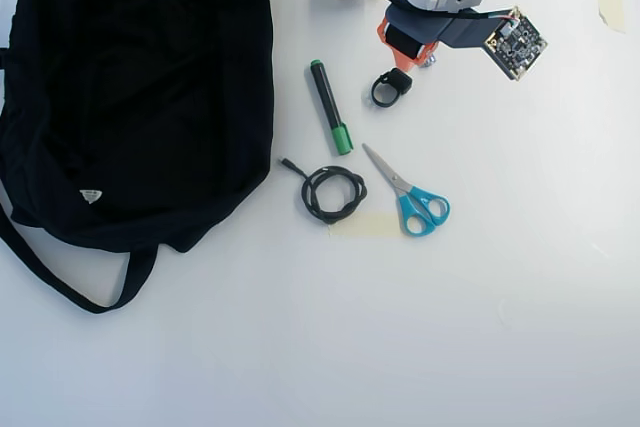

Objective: Put the bike light into the black bag

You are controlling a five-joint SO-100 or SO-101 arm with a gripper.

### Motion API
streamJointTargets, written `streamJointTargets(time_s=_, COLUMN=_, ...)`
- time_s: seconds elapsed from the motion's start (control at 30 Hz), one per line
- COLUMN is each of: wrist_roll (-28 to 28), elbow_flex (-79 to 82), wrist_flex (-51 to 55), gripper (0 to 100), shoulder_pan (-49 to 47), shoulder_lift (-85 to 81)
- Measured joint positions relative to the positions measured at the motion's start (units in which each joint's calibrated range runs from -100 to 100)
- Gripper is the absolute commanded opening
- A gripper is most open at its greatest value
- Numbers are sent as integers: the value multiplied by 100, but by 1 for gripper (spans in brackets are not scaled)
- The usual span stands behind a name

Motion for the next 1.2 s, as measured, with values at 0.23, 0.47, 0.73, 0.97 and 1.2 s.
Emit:
streamJointTargets(time_s=0.23, wrist_roll=274, elbow_flex=558, wrist_flex=-283, gripper=2, shoulder_pan=15, shoulder_lift=0)
streamJointTargets(time_s=0.47, wrist_roll=537, elbow_flex=1140, wrist_flex=-945, gripper=2, shoulder_pan=81, shoulder_lift=0)
streamJointTargets(time_s=0.73, wrist_roll=923, elbow_flex=1785, wrist_flex=-1614, gripper=2, shoulder_pan=96, shoulder_lift=0)
streamJointTargets(time_s=0.97, wrist_roll=1114, elbow_flex=2115, wrist_flex=-1812, gripper=3, shoulder_pan=73, shoulder_lift=8)
streamJointTargets(time_s=1.2, wrist_roll=1192, elbow_flex=2217, wrist_flex=-1846, gripper=3, shoulder_pan=81, shoulder_lift=0)
